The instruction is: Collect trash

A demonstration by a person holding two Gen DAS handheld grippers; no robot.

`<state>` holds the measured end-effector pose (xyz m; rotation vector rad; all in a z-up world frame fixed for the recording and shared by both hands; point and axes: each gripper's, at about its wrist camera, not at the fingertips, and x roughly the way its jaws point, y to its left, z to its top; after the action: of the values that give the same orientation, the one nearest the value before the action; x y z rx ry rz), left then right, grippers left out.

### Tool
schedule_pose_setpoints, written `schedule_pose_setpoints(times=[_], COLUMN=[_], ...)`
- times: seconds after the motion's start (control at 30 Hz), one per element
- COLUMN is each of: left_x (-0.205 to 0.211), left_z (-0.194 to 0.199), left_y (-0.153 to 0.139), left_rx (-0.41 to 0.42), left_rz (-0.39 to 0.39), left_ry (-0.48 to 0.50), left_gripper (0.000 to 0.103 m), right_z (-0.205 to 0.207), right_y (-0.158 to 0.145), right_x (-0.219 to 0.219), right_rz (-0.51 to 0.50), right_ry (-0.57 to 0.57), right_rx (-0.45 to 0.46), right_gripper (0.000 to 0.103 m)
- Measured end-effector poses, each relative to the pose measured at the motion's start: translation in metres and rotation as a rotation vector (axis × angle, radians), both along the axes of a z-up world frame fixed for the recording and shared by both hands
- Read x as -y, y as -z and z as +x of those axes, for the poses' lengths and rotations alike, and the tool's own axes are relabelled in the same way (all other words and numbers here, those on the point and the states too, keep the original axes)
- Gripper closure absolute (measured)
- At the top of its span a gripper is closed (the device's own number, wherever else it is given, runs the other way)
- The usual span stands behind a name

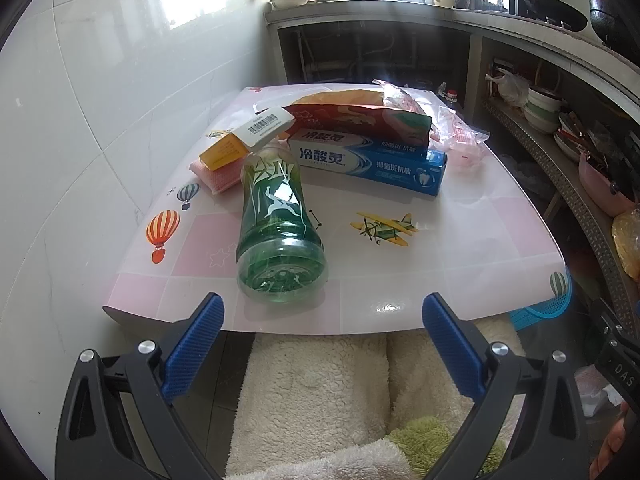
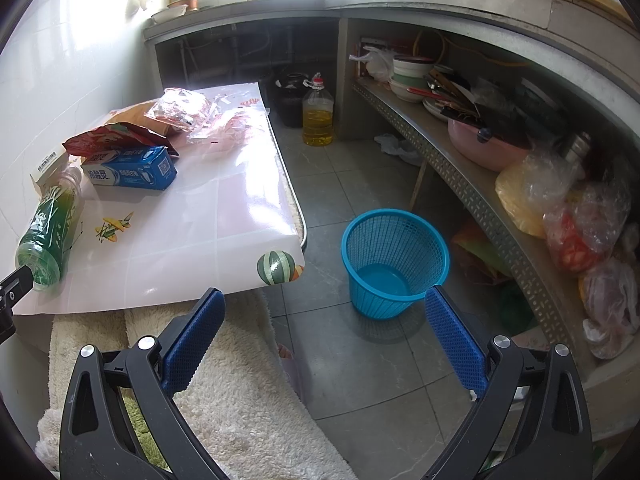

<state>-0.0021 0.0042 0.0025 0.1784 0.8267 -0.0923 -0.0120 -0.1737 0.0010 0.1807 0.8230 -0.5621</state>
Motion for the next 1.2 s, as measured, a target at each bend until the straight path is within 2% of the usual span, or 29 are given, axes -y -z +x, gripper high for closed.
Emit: schedule_pose_setpoints(times=[0.73,1.2], left_x=[-0.012,-0.043], left_z=[0.001,0.029], left_y=[0.005,-0.017], left_rx=[-0.005,0.043], left_rz=[-0.007,-0.041], left_ry=[-0.01,-0.092], left_gripper=[0.006,0.006], right_z=[0.0,0.028], right_y=[0.002,-0.015], right_x=[-0.002,-0.012], right_rz=[0.0,-0.026], right_ry=[0.001,-0.027], right_rx=[-0.001,0.007], right_gripper=[0.008,0.008])
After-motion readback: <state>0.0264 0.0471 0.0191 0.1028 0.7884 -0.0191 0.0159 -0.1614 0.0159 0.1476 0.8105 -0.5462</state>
